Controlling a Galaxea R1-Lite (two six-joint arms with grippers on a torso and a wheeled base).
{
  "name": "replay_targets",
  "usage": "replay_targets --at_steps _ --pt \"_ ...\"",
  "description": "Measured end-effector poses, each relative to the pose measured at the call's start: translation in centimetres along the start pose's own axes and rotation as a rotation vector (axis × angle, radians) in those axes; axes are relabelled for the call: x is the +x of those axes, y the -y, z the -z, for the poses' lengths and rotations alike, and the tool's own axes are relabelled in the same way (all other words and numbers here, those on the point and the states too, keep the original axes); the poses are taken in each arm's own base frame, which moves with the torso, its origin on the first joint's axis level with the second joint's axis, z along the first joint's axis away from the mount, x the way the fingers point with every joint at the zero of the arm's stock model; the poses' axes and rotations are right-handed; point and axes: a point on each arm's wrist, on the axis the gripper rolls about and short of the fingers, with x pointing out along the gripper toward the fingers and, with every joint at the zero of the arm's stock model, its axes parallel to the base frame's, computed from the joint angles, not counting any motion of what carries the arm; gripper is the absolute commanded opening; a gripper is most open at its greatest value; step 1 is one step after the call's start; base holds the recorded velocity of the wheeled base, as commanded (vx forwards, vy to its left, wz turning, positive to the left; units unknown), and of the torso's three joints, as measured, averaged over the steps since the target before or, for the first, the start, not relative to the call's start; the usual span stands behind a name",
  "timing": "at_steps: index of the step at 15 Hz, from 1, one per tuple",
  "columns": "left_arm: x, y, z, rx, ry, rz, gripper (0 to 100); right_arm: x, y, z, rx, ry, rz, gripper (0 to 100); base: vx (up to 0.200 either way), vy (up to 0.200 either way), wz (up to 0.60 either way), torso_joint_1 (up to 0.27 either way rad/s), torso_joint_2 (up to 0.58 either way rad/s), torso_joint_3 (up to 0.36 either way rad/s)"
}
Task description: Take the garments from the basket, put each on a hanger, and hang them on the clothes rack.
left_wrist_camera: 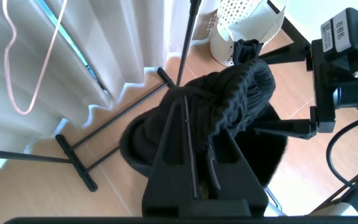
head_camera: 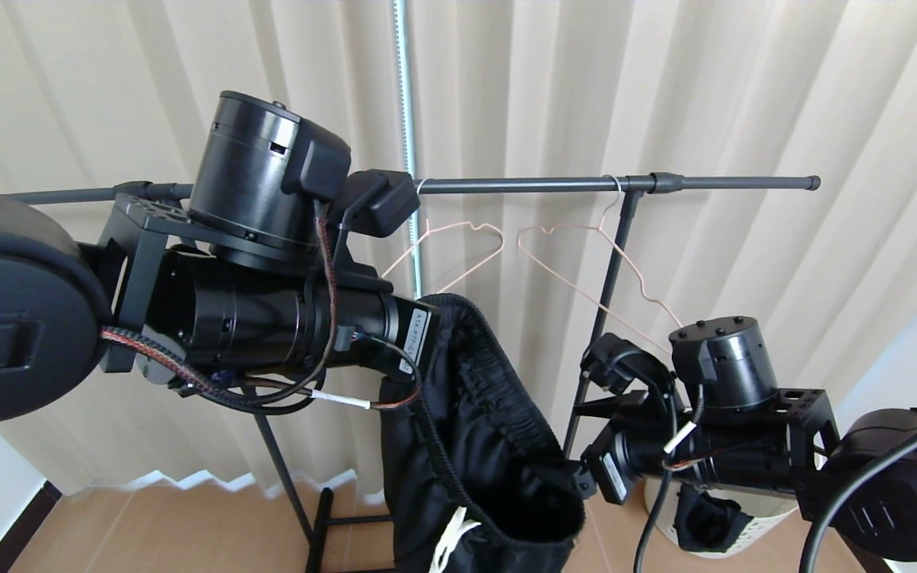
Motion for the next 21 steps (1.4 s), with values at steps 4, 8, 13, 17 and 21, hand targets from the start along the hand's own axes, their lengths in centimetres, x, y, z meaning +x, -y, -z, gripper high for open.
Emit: replay_targets --at_steps 4,8,13,17,21 --pt "-0.3 0.1 0.0 0.003 0.004 0.005 0 0.1 -0.1 0.0 -0.001 -0.001 0.0 0 0.0 0.0 0.0 0.0 0.0 0.0" --pt "-0.8 0.0 0.3 0.002 0.001 0.004 0 0.1 0.1 -0.2 0.0 0.006 0.008 0 0.0 0.0 0.0 0.0 0.0 0.0" --pt "-0.5 -0.6 1.9 -0.006 -0.054 0.014 0 -1.3 2.0 -1.6 0.05 0.075 0.079 0 0.0 0.0 0.0 0.0 0.0 0.0" --pt "0.5 -2.3 3.1 0.042 -0.109 -0.031 100 -3.2 2.8 -3.1 0.074 0.156 0.133 0 0.0 0.0 0.0 0.0 0.0 0.0" --pt "1.4 -2.9 3.7 0.046 -0.137 -0.048 100 -4.2 3.2 -4.2 0.097 0.208 0.211 0 0.0 0.0 0.0 0.0 0.0 0.0"
